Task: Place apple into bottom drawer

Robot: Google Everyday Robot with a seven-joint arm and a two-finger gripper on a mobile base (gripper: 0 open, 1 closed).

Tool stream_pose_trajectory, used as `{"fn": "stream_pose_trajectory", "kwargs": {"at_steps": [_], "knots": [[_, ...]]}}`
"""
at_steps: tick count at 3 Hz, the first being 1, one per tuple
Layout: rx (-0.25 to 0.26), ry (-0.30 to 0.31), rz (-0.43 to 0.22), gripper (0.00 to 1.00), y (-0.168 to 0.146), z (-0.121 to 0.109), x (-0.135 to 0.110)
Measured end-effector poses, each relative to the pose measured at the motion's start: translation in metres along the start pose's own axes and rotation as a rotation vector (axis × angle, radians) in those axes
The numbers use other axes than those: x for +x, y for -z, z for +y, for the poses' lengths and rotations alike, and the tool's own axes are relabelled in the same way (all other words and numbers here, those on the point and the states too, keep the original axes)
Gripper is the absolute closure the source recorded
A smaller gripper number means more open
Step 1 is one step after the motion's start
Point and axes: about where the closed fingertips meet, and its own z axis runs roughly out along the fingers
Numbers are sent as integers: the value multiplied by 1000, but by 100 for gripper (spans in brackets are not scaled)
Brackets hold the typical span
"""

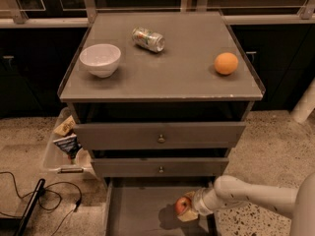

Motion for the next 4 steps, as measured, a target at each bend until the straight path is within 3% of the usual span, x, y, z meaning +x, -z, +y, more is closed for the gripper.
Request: {"fn": "stream_pose_trajectory", "kwargs": {"at_steps": [2,3,4], "knots": [[80,-9,-27,100,-42,-24,3],[174,29,-99,100,-65,-53,3],[234,44,-168,100,-79,-77,14]]}}
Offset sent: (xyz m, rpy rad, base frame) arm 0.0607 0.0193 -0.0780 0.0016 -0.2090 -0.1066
